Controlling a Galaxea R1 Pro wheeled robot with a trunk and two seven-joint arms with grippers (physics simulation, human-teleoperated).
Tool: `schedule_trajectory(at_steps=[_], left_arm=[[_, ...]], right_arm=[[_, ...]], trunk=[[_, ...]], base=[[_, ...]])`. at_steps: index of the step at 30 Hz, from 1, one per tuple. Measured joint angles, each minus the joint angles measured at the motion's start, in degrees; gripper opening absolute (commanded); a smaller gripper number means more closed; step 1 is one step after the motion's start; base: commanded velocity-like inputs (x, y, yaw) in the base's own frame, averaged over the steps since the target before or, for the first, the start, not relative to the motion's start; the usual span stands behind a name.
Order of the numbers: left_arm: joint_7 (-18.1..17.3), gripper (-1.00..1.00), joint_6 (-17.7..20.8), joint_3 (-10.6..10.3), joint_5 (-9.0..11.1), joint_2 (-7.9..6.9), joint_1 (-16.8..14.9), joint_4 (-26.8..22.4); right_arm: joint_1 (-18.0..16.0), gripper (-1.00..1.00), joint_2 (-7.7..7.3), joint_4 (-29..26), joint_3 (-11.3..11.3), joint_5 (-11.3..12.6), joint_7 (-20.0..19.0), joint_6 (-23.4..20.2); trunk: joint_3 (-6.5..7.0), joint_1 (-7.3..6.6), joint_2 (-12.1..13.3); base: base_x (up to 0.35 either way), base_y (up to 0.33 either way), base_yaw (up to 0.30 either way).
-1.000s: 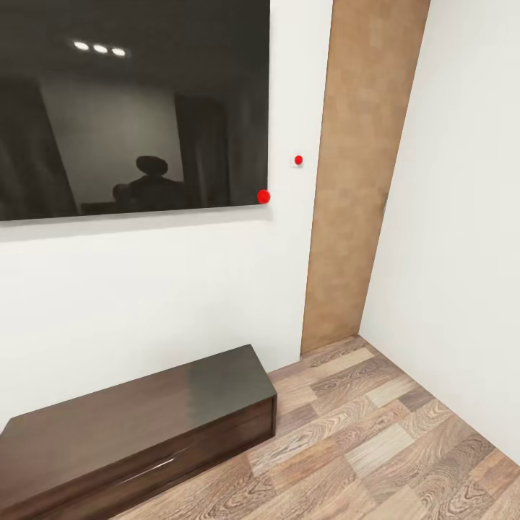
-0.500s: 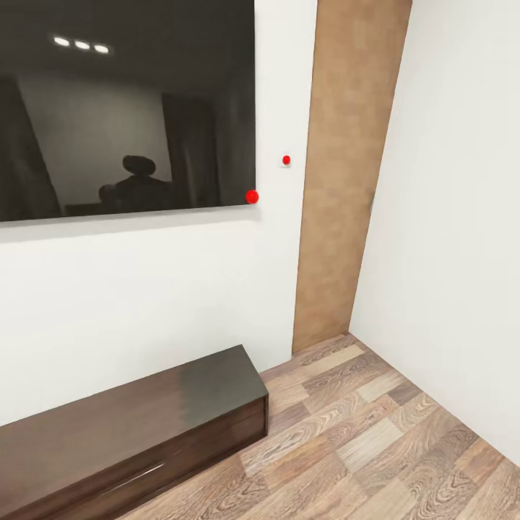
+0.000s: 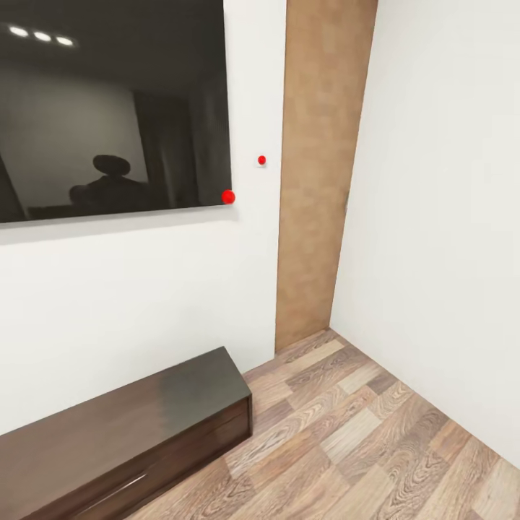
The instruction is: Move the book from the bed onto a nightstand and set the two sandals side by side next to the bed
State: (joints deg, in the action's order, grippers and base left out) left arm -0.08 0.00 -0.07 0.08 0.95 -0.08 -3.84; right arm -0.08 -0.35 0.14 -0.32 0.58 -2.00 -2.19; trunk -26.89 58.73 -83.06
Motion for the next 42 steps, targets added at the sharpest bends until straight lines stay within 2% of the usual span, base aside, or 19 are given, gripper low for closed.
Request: schedule_trajectory(at_steps=[42], left_arm=[[0.00, 1.00, -0.08, -0.01, -0.04, 0.02, 0.00, -0.07]], right_arm=[[0.00, 1.00, 0.01, -0.01, 0.00, -0.02, 0.00, 0.16]], trunk=[[0.00, 0.00, 0.00]], base=[[0.000, 0.000, -0.196]])
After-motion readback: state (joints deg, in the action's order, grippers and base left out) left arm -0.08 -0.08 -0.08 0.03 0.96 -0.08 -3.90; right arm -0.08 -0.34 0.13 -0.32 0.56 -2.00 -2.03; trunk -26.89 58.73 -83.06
